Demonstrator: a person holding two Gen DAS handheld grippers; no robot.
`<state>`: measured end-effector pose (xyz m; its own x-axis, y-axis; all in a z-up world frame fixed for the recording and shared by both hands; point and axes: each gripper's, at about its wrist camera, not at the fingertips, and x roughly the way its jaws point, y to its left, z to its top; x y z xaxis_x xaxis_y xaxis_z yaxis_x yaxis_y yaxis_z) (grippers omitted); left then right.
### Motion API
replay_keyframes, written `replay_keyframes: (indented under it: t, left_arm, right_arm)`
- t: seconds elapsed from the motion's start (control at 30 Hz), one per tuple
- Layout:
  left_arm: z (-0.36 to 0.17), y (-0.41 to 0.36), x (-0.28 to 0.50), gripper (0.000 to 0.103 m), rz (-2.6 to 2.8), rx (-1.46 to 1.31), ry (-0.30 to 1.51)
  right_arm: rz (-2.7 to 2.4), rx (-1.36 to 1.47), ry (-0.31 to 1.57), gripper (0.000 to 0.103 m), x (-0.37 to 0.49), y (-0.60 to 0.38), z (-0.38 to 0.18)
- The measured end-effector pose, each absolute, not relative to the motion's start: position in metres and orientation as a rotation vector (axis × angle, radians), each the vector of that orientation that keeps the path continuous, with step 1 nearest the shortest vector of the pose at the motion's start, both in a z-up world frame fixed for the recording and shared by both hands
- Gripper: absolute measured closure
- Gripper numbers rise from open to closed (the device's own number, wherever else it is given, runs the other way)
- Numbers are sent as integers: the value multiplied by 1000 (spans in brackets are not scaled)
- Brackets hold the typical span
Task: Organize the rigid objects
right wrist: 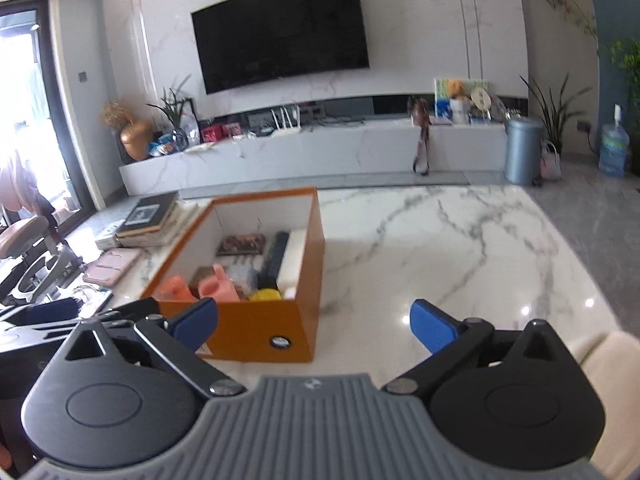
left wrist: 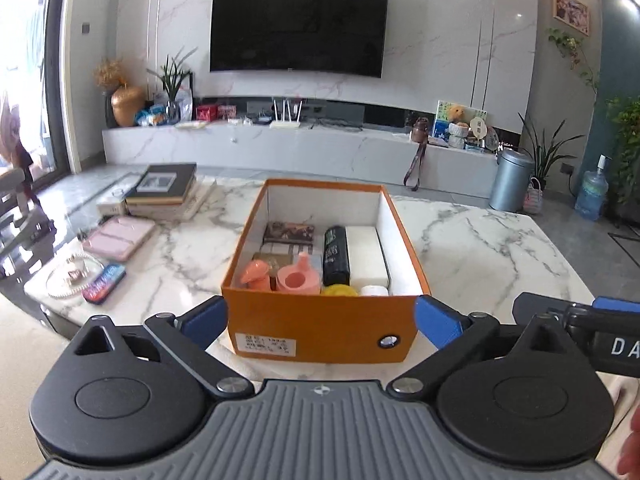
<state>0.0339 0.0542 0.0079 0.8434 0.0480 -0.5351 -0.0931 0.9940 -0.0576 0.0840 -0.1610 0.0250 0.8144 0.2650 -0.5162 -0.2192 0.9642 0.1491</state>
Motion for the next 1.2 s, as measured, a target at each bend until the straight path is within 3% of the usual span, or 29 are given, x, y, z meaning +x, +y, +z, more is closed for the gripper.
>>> replay_keyframes:
  t: [1.2]
  left_arm:
    - [6, 52, 37, 0, 96, -62, 583]
  right_arm:
    - [219, 86, 601, 2, 99, -162, 2]
